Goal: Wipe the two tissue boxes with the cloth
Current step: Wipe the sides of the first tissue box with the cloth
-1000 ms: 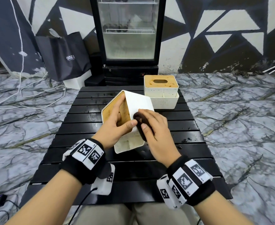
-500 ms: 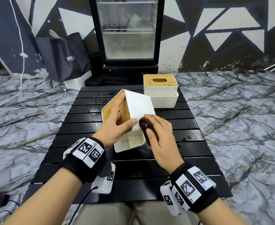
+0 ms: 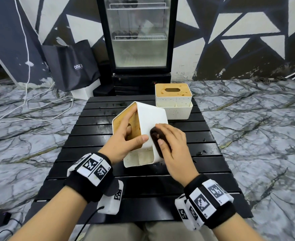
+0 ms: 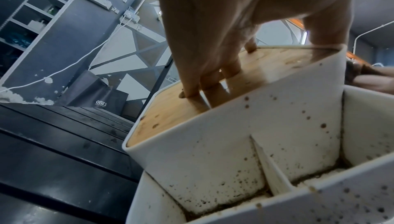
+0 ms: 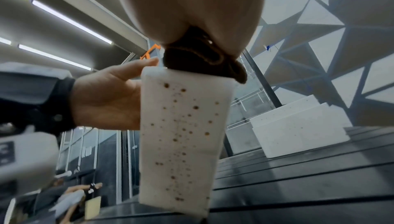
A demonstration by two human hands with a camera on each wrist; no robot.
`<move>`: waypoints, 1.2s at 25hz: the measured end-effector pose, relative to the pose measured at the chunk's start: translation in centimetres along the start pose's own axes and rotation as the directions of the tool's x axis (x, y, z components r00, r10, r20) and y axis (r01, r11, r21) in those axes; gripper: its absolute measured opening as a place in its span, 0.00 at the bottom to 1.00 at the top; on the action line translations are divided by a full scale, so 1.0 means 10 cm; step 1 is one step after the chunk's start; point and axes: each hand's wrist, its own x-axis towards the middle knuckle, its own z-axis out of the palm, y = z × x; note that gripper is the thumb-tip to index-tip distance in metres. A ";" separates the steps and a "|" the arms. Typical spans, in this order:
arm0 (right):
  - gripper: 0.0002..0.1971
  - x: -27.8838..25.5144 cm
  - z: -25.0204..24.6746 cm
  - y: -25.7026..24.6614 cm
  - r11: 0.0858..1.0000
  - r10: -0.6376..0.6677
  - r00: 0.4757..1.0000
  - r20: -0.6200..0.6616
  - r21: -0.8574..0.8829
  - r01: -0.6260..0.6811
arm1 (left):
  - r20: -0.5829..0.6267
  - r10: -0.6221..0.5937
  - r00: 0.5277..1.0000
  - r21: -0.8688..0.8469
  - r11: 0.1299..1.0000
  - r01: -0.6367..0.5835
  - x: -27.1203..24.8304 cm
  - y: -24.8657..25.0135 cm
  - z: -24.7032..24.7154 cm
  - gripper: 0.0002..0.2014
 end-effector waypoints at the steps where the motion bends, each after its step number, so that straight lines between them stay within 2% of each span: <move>1: 0.21 0.03 -0.02 0.04 1.000 0.020 1.000 -0.009 -0.009 -0.020 | 0.003 -0.002 1.000 -0.011 1.000 0.002 -0.01 0.00 0.00 0.43; 5: 0.22 0.31 0.00 0.00 0.992 0.109 0.993 -0.045 -0.053 -0.111 | 0.020 0.007 1.000 -0.009 1.000 -0.007 -0.02 -0.01 0.02 0.45; 11: 0.22 0.28 0.03 -0.08 0.999 0.001 1.000 -0.002 -0.047 -0.001 | 0.013 -0.013 1.000 -0.043 0.999 0.013 -0.04 -0.04 -0.03 0.45; 17: 0.18 0.56 -0.06 0.00 0.990 0.112 0.993 -0.030 -0.086 -0.114 | 0.014 -0.002 1.000 -0.046 0.999 0.002 -0.06 -0.04 -0.03 0.45; 23: 0.18 0.66 -0.03 -0.15 0.994 0.048 0.997 0.053 -0.101 -0.042 | 0.000 0.004 1.000 -0.057 0.998 -0.004 -0.08 -0.06 -0.04 0.44; 27: 0.17 0.77 -0.11 -0.09 0.985 0.135 0.988 0.073 -0.114 -0.127 | 0.006 0.020 1.000 -0.063 0.998 -0.020 -0.10 -0.05 -0.06 0.43; 30: 0.17 0.86 -0.04 -0.19 0.986 0.098 0.990 0.099 -0.147 -0.083 | 0.006 0.019 1.000 -0.069 0.997 -0.018 -0.08 -0.05 -0.04 0.42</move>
